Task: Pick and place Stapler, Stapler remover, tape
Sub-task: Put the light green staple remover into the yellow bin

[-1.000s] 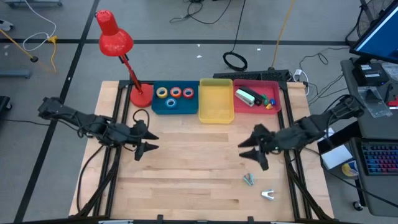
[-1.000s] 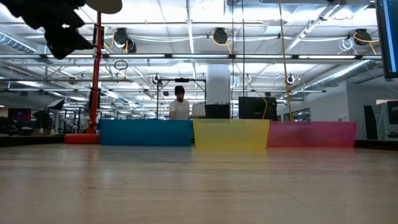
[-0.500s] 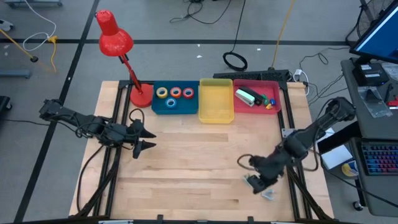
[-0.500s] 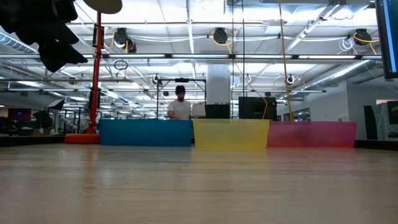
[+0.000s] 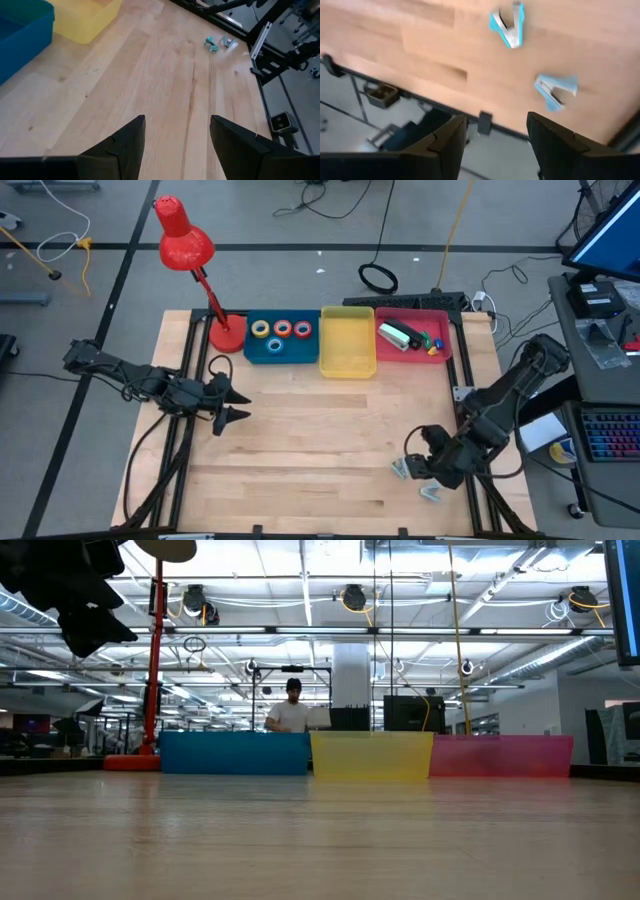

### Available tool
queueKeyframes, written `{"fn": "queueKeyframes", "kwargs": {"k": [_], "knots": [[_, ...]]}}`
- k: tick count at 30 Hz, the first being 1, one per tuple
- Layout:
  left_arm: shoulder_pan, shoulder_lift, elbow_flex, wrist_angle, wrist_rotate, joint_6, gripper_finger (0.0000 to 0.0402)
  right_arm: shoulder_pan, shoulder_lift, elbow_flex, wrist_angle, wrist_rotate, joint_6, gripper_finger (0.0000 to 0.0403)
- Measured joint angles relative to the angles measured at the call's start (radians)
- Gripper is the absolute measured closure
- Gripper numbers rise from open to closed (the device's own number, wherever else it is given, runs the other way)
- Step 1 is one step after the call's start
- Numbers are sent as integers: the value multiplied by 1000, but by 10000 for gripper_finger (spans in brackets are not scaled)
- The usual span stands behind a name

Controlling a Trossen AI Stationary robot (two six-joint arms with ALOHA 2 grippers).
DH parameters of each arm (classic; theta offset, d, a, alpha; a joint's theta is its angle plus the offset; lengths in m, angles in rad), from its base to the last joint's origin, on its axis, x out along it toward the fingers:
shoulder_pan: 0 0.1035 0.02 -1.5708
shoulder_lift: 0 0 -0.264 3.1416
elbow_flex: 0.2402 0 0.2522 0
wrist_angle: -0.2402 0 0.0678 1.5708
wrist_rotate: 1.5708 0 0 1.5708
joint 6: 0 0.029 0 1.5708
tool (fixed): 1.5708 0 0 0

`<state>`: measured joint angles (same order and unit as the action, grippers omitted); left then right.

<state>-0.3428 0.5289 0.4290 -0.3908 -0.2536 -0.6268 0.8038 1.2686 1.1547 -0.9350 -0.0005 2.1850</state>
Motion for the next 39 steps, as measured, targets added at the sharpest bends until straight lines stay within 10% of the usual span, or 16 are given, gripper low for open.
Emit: {"fn": "queueKeyframes", "kwargs": {"k": [15, 39], "knots": [[0, 0, 0, 0, 0, -4, 178, 17, 0, 0, 5, 30, -258, 202], [0, 1, 0, -2, 0, -3, 178, 15, 222, -2, 103, 37, -82, 202]]}}
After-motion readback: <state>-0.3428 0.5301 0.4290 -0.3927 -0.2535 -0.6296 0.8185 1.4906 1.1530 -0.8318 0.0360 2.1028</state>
